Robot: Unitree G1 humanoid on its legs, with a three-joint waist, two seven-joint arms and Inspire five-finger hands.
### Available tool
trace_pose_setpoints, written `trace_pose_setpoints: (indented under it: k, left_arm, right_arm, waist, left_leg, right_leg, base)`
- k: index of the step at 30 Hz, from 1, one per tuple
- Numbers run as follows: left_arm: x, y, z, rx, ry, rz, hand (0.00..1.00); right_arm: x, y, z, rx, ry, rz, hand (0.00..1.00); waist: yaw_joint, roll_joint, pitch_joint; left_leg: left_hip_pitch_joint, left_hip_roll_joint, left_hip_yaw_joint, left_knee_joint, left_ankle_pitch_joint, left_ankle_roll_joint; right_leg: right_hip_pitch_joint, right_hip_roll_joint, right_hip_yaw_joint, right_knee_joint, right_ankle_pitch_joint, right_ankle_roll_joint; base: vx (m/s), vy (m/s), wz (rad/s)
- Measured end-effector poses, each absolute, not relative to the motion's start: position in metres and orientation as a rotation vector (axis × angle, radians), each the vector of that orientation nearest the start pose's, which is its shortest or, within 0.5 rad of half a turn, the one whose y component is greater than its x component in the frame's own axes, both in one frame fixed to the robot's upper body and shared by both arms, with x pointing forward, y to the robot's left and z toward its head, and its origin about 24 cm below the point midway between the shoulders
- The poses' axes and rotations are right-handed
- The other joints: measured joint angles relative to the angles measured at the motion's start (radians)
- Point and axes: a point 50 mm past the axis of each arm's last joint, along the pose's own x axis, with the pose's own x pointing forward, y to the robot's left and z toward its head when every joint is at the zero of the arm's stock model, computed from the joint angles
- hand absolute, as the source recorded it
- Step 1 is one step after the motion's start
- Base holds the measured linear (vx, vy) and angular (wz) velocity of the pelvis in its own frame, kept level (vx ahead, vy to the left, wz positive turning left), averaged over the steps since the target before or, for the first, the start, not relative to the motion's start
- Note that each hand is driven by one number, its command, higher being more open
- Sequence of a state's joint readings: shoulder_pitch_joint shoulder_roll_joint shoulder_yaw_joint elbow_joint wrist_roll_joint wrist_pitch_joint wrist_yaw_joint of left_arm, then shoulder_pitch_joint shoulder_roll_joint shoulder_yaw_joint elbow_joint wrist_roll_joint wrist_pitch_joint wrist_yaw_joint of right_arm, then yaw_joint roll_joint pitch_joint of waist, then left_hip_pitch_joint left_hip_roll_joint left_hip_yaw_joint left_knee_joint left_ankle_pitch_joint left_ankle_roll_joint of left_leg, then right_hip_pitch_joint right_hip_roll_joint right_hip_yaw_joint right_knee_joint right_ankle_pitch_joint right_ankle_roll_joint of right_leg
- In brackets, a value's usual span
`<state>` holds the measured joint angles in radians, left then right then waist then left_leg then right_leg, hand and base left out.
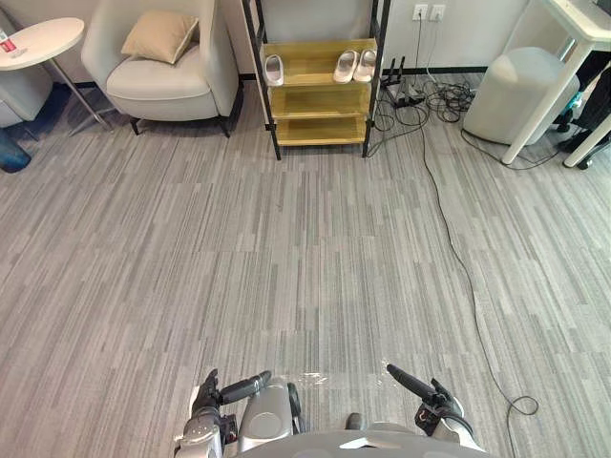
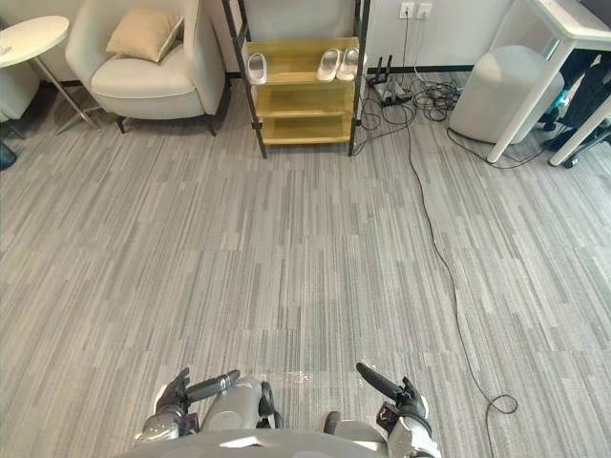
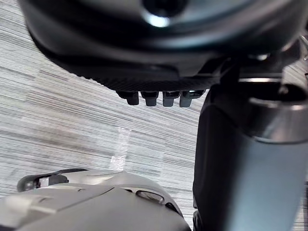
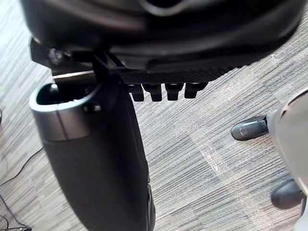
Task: Organize the slippers on the shoe rack
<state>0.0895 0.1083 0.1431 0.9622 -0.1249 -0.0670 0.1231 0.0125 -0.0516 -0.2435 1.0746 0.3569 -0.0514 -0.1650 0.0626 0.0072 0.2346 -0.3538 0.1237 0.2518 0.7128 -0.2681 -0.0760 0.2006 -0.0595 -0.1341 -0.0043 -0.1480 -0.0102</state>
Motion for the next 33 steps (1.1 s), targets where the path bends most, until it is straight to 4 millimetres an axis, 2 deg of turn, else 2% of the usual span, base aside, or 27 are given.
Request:
trace_pose_setpoints:
  k: [2,3,4,5,6,7,9,10,11,12,13,14,15,17,18,19,20,21,22,23,24,25,26,27,29,31,33]
  left_arm:
    - [0.115,0.220,-0.146,-0.018,0.954,0.386,1.00]
    - [0.116,0.220,-0.146,-0.016,0.953,0.391,1.00]
    - [0.113,0.218,-0.148,-0.023,0.963,0.400,1.00]
    - [0.114,0.219,-0.147,-0.037,0.961,0.415,1.00]
    - [0.115,0.222,-0.146,-0.032,0.948,0.424,1.00]
    - [0.123,0.225,-0.143,-0.020,0.934,0.416,1.00]
    - [0.121,0.224,-0.145,-0.018,0.950,0.414,1.00]
    - [0.119,0.225,-0.146,-0.014,0.960,0.414,1.00]
    - [0.115,0.226,-0.148,-0.006,0.984,0.414,1.00]
    - [0.113,0.226,-0.148,0.003,0.991,0.409,1.00]
    - [0.113,0.226,-0.148,0.006,0.991,0.406,1.00]
    - [0.113,0.226,-0.149,0.015,0.993,0.399,1.00]
    - [0.112,0.225,-0.149,0.015,0.996,0.399,1.00]
    - [0.111,0.224,-0.150,0.016,1.001,0.393,1.00]
    - [0.112,0.222,-0.150,0.023,1.000,0.379,1.00]
    - [0.113,0.220,-0.150,0.019,0.998,0.375,1.00]
    - [0.114,0.218,-0.150,0.020,0.995,0.369,1.00]
    - [0.115,0.219,-0.149,0.024,0.991,0.364,1.00]
    - [0.115,0.221,-0.149,0.029,0.990,0.367,1.00]
    - [0.114,0.224,-0.149,0.038,0.995,0.372,1.00]
    - [0.113,0.220,-0.151,0.029,1.007,0.371,1.00]
    - [0.111,0.214,-0.153,0.020,1.018,0.361,1.00]
    - [0.111,0.214,-0.153,0.021,1.019,0.361,1.00]
    - [0.109,0.213,-0.154,0.023,1.031,0.357,1.00]
    - [0.110,0.213,-0.154,0.008,1.025,0.364,1.00]
    - [0.110,0.212,-0.152,-0.028,1.006,0.389,1.00]
    - [0.111,0.215,-0.151,-0.034,0.992,0.399,1.00]
  right_arm:
    - [0.113,-0.208,-0.156,0.307,1.005,-0.605,1.00]
    - [0.113,-0.209,-0.156,0.304,1.006,-0.610,1.00]
    - [0.114,-0.210,-0.155,0.298,1.003,-0.609,1.00]
    - [0.117,-0.203,-0.156,0.299,1.006,-0.585,1.00]
    - [0.121,-0.197,-0.155,0.303,1.004,-0.559,1.00]
    - [0.124,-0.190,-0.155,0.314,1.000,-0.536,1.00]
    - [0.125,-0.187,-0.155,0.322,1.000,-0.524,1.00]
    - [0.125,-0.185,-0.156,0.324,1.000,-0.517,1.00]
    - [0.125,-0.184,-0.156,0.326,0.999,-0.506,1.00]
    - [0.127,-0.183,-0.155,0.322,0.996,-0.497,1.00]
    - [0.129,-0.184,-0.154,0.320,0.988,-0.496,1.00]
    - [0.134,-0.187,-0.151,0.299,0.963,-0.485,1.00]
    - [0.137,-0.189,-0.150,0.289,0.954,-0.480,1.00]
    - [0.141,-0.193,-0.148,0.277,0.933,-0.476,1.00]
    - [0.142,-0.196,-0.147,0.266,0.929,-0.473,1.00]
    - [0.146,-0.197,-0.145,0.255,0.918,-0.462,1.00]
    - [0.150,-0.196,-0.144,0.255,0.908,-0.459,1.00]
    - [0.151,-0.194,-0.144,0.261,0.909,-0.456,1.00]
    - [0.148,-0.193,-0.145,0.262,0.918,-0.457,1.00]
    - [0.142,-0.193,-0.148,0.263,0.941,-0.461,1.00]
    - [0.143,-0.197,-0.148,0.253,0.948,-0.464,1.00]
    - [0.144,-0.203,-0.146,0.241,0.938,-0.473,1.00]
    - [0.144,-0.203,-0.146,0.241,0.938,-0.473,1.00]
    - [0.142,-0.205,-0.147,0.244,0.945,-0.483,1.00]
    - [0.137,-0.206,-0.148,0.257,0.954,-0.507,1.00]
    - [0.127,-0.210,-0.150,0.248,0.965,-0.522,1.00]
    - [0.124,-0.209,-0.151,0.249,0.969,-0.533,1.00]
  waist:
    - [0.008,-0.007,0.008]
    - [0.015,-0.005,0.007]
    - [0.023,0.003,0.008]
    - [0.027,-0.006,0.011]
    - [0.030,-0.023,0.013]
    - [0.032,-0.041,0.012]
    - [0.033,-0.044,0.010]
    - [0.035,-0.046,0.010]
    - [0.031,-0.047,0.009]
    - [0.024,-0.051,0.007]
    - [0.022,-0.052,0.007]
    - [0.008,-0.050,0.008]
    - [0.006,-0.047,0.009]
    - [-0.004,-0.035,0.017]
    - [-0.015,-0.025,0.022]
    - [-0.017,-0.015,0.028]
    - [-0.020,-0.009,0.031]
    - [-0.023,-0.018,0.027]
    - [-0.023,-0.031,0.027]
    - [-0.031,-0.052,0.022]
    - [-0.026,-0.022,0.022]
    - [-0.029,0.000,0.019]
    - [-0.029,0.001,0.019]
    - [-0.034,0.020,0.015]
    - [-0.036,0.031,0.021]
    - [-0.036,0.045,0.026]
    - [-0.012,0.043,0.032]
  left_leg:
    - [-0.016,-0.048,-0.020,-0.212,0.065,-0.013]
    - [-0.008,-0.066,-0.025,-0.390,0.147,-0.025]
    - [-0.004,-0.060,-0.029,-0.435,0.244,-0.007]
    - [-0.009,-0.064,-0.022,-0.396,0.280,0.038]
    - [-0.017,-0.072,-0.013,-0.361,0.248,0.085]
    - [-0.025,-0.086,-0.011,-0.308,0.194,0.107]
    - [0.005,-0.091,-0.002,-0.243,0.118,0.138]
    - [0.039,-0.096,0.005,-0.240,0.091,0.143]
    - [0.098,-0.107,0.007,-0.252,0.063,0.149]
    - [0.153,-0.119,0.000,-0.281,0.052,0.150]
    - [0.180,-0.124,-0.004,-0.300,0.052,0.151]
    - [0.258,-0.134,-0.022,-0.366,0.050,0.153]
    - [0.293,-0.134,-0.028,-0.394,0.050,0.152]
    - [0.386,-0.126,-0.054,-0.461,0.056,0.144]
    - [0.438,-0.113,-0.071,-0.489,0.056,0.143]
    - [0.465,-0.093,-0.080,-0.503,0.057,0.143]
    - [0.482,-0.077,-0.089,-0.513,0.057,0.141]
    - [0.507,-0.067,-0.101,-0.539,0.055,0.110]
    - [0.524,-0.072,-0.108,-0.554,0.046,0.079]
    - [0.555,-0.079,-0.137,-0.563,0.015,0.031]
    - [0.569,-0.052,-0.149,-0.573,0.010,0.024]
    - [0.571,-0.027,-0.157,-0.566,0.002,0.012]
    - [0.571,-0.026,-0.158,-0.565,0.001,0.010]
    - [0.553,0.009,-0.181,-0.490,-0.006,-0.001]
    - [0.459,0.049,-0.232,-0.236,-0.004,-0.028]
    - [0.320,0.101,-0.266,0.111,0.047,-0.063]
    - [0.188,0.140,-0.216,0.332,0.039,-0.047]
  right_leg:
    - [0.021,-0.040,0.010,-0.002,-0.030,0.029]
    - [0.034,-0.056,0.020,-0.004,-0.055,0.058]
    - [0.054,-0.058,0.035,-0.009,-0.080,0.080]
    - [0.065,-0.068,0.036,-0.002,-0.089,0.078]
    - [0.059,-0.082,0.035,0.025,-0.089,0.078]
    - [0.041,-0.103,0.030,0.092,-0.090,0.079]
    - [-0.001,-0.126,0.044,0.278,-0.093,0.094]
    - [-0.036,-0.141,0.051,0.398,-0.082,0.136]
    - [-0.105,-0.156,0.066,0.623,-0.050,0.230]
    - [-0.183,-0.165,0.056,0.840,-0.042,0.271]
    - [-0.217,-0.172,0.033,0.911,-0.044,0.267]
    - [-0.281,-0.202,-0.071,1.033,-0.074,0.203]
    - [-0.304,-0.211,-0.113,1.049,-0.091,0.173]
    - [-0.344,-0.215,-0.214,0.984,-0.136,0.106]
    - [-0.379,-0.201,-0.249,0.871,-0.156,0.072]
    - [-0.413,-0.169,-0.246,0.745,-0.157,0.067]
    - [-0.437,-0.140,-0.232,0.618,-0.137,0.074]
    - [-0.471,-0.104,-0.190,0.404,-0.035,0.078]
    - [-0.477,-0.100,-0.165,0.317,0.043,0.076]
    - [-0.476,-0.096,-0.127,0.315,0.203,0.013]
    - [-0.489,-0.081,-0.134,0.377,0.165,0.009]
    - [-0.502,-0.070,-0.145,0.418,0.091,0.005]
    - [-0.502,-0.069,-0.146,0.420,0.087,0.005]
    - [-0.488,-0.050,-0.169,0.451,0.028,-0.005]
    - [-0.416,-0.027,-0.207,0.422,-0.005,-0.014]
    - [-0.325,0.003,-0.243,0.393,-0.038,-0.025]
    - [-0.221,0.034,-0.256,0.326,-0.061,-0.034]
  base:
    - [0.36,0.211,-0.29]
    - [0.45,0.294,-0.42]
    - [0.66,0.412,-0.50]
    - [0.48,0.302,-0.46]
    - [0.49,0.267,-0.17]
    - [0.38,0.196,0.00]
    - [0.53,0.274,-0.04]
    - [0.60,0.297,-0.15]
    - [0.50,0.194,-0.03]
    - [0.48,0.159,0.07]
    - [0.45,0.091,0.22]
    - [0.41,0.055,0.17]
    - [0.40,0.037,0.19]
    - [0.37,-0.038,0.29]
    - [0.44,-0.127,0.44]
    - [0.43,-0.182,0.40]
    - [0.44,-0.237,0.45]
    - [0.38,-0.235,0.47]
    - [0.40,-0.281,0.68]
    - [0.34,-0.252,0.45]
    - [0.48,-0.379,0.34]
    - [0.39,-0.314,0.04]
    - [0.46,-0.364,0.17]
    - [0.39,-0.292,0.24]
    - [0.37,-0.277,0.41]
    - [0.28,-0.182,0.41]
    - [0.31,-0.103,0.17]
